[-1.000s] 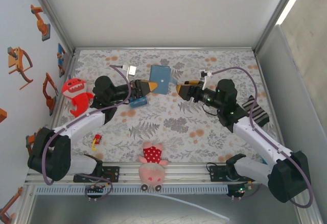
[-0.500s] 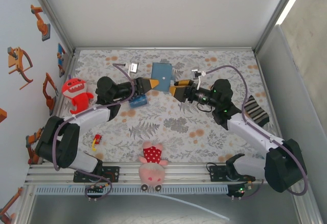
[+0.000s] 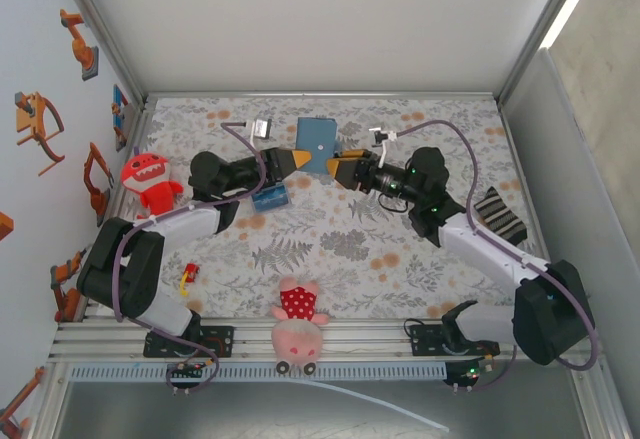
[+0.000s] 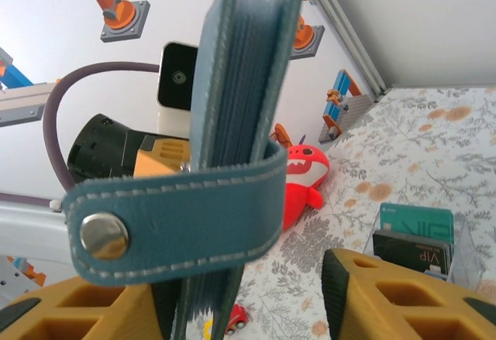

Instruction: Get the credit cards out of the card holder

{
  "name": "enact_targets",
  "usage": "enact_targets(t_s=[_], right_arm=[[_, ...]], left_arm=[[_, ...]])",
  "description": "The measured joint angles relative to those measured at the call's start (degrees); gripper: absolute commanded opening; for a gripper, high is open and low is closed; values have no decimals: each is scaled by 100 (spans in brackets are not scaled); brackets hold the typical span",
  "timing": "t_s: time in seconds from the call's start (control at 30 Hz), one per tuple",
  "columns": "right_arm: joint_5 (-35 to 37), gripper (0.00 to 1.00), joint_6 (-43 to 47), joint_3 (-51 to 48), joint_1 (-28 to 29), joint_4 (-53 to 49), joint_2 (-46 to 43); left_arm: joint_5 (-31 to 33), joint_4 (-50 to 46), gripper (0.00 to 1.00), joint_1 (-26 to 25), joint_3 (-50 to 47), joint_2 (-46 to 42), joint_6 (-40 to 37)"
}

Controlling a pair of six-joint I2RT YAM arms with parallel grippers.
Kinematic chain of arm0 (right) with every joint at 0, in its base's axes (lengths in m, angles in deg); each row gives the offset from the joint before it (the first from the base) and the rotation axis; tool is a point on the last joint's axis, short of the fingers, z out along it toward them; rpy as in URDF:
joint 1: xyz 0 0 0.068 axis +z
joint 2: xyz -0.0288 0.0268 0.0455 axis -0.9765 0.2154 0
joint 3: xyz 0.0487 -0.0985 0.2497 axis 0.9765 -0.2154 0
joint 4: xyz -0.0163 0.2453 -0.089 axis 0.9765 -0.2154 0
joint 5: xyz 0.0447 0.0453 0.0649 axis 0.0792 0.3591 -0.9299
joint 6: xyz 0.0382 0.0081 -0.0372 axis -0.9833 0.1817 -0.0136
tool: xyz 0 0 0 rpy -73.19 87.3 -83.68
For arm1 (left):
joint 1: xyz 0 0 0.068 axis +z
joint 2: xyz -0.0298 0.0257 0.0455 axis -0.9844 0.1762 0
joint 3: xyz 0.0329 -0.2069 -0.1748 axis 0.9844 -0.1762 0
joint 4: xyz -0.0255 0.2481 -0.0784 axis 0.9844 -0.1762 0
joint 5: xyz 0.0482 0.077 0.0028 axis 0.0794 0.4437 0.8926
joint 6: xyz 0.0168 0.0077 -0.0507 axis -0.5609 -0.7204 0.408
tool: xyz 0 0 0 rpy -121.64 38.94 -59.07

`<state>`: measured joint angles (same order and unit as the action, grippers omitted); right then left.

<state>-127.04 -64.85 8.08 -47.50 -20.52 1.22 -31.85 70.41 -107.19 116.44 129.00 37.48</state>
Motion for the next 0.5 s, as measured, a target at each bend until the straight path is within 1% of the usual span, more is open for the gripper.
enact_targets(t_s=[0.5], right_arm=[[487, 31, -63, 66, -2, 162, -205]], left_arm=[[9, 17, 0, -17, 0, -94, 105]])
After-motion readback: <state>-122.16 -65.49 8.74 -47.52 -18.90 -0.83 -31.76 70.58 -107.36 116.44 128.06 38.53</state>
